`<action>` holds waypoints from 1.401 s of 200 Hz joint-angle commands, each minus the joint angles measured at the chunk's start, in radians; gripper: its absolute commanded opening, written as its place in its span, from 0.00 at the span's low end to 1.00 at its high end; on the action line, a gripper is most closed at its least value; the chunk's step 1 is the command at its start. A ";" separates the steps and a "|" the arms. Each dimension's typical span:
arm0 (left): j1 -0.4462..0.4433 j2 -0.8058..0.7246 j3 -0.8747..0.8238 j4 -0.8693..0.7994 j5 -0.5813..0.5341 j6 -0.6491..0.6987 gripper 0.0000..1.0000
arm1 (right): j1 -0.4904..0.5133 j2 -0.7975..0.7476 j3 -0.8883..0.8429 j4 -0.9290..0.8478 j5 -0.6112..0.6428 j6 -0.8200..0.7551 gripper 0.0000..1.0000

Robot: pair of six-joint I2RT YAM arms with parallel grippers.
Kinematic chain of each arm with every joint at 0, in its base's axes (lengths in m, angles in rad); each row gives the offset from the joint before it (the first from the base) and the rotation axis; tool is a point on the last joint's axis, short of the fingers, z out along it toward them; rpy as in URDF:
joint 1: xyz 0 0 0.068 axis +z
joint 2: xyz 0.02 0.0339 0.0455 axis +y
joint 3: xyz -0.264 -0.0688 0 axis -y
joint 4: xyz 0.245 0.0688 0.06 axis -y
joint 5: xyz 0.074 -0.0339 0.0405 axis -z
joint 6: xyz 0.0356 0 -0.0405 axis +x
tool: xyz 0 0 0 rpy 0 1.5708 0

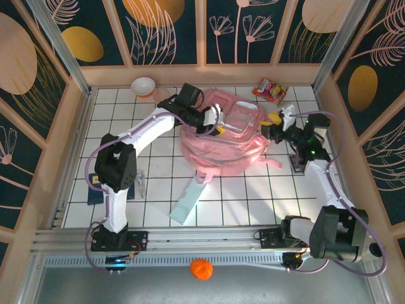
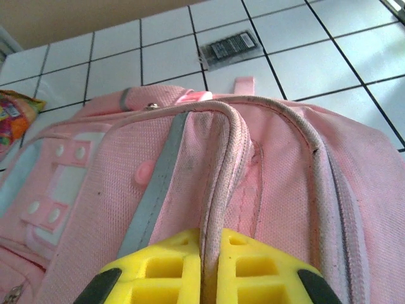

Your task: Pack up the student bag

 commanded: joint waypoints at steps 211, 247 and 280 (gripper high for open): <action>0.099 -0.102 0.089 0.183 0.250 -0.046 0.00 | -0.004 0.439 0.154 -0.336 -0.034 -0.447 0.71; 0.099 -0.105 0.074 0.205 0.223 -0.052 0.00 | -0.010 0.427 0.163 -0.372 -0.090 -0.461 0.30; 0.099 -0.111 0.045 0.257 0.179 -0.084 0.00 | -0.024 0.416 0.185 -0.395 -0.118 -0.444 0.07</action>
